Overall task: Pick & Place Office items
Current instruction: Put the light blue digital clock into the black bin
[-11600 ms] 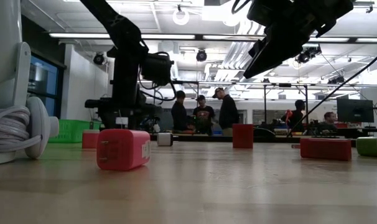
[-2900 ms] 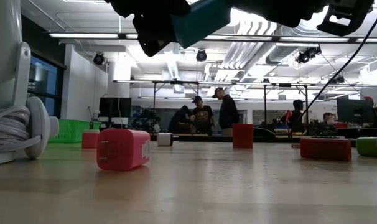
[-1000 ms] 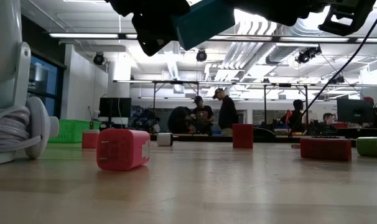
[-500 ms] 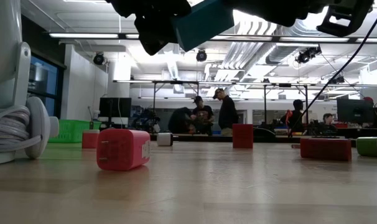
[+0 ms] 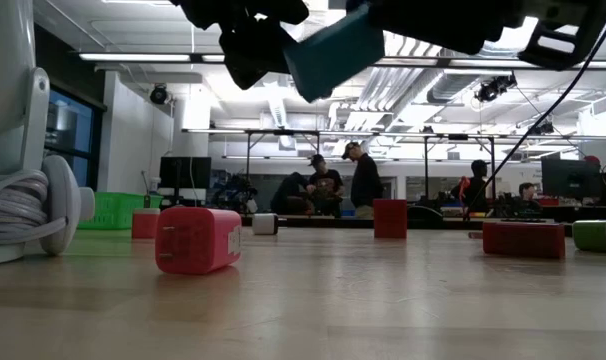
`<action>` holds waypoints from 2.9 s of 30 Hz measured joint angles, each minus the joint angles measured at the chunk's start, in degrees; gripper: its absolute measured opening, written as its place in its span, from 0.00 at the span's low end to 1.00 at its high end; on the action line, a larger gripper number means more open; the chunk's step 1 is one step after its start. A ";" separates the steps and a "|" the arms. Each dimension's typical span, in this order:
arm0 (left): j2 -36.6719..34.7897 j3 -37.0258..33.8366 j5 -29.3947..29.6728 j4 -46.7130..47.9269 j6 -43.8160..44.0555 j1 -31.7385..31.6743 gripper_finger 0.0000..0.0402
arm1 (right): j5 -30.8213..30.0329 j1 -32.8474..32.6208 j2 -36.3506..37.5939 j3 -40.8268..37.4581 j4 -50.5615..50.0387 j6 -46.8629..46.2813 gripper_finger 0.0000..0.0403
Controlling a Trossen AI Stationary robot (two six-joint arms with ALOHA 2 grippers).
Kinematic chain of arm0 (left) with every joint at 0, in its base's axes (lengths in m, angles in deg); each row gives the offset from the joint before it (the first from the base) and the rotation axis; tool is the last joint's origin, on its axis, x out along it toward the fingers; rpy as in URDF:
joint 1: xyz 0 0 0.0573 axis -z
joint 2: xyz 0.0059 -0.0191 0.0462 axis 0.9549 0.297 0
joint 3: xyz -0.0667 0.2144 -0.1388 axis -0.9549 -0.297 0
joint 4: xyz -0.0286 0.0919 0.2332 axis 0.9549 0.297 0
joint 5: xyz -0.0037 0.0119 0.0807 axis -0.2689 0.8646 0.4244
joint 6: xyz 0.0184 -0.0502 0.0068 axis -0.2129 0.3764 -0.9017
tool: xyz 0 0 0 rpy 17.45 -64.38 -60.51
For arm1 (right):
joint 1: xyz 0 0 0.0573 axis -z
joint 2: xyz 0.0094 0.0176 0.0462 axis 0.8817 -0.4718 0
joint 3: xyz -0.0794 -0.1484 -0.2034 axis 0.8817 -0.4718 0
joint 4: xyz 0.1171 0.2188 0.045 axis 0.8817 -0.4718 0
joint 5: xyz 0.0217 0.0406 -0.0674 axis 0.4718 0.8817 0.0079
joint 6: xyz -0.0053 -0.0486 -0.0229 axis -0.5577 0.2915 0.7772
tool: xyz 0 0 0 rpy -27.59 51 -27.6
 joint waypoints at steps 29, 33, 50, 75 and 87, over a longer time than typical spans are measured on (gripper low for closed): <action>0.00 0.02 -0.04 -0.08 0.02 0.00 0.53 | -26.22 -13.24 9.16 0.00 -21.59 -19.25 0.12; 0.00 0.02 -0.04 -0.08 0.02 0.00 0.53 | -28.81 -16.20 13.07 0.00 -29.50 -25.53 0.12; 0.00 0.02 -0.06 -0.16 0.02 0.00 0.53 | -18.01 -24.24 26.26 0.00 -48.55 -55.81 0.12; 0.02 0.02 2.56 -0.98 0.02 0.00 0.53 | 8.96 -21.80 26.10 0.00 -57.70 -80.24 0.12; 0.02 0.02 2.56 -0.94 0.02 0.00 0.53 | 11.90 -24.15 20.31 0.00 -56.65 -83.19 0.12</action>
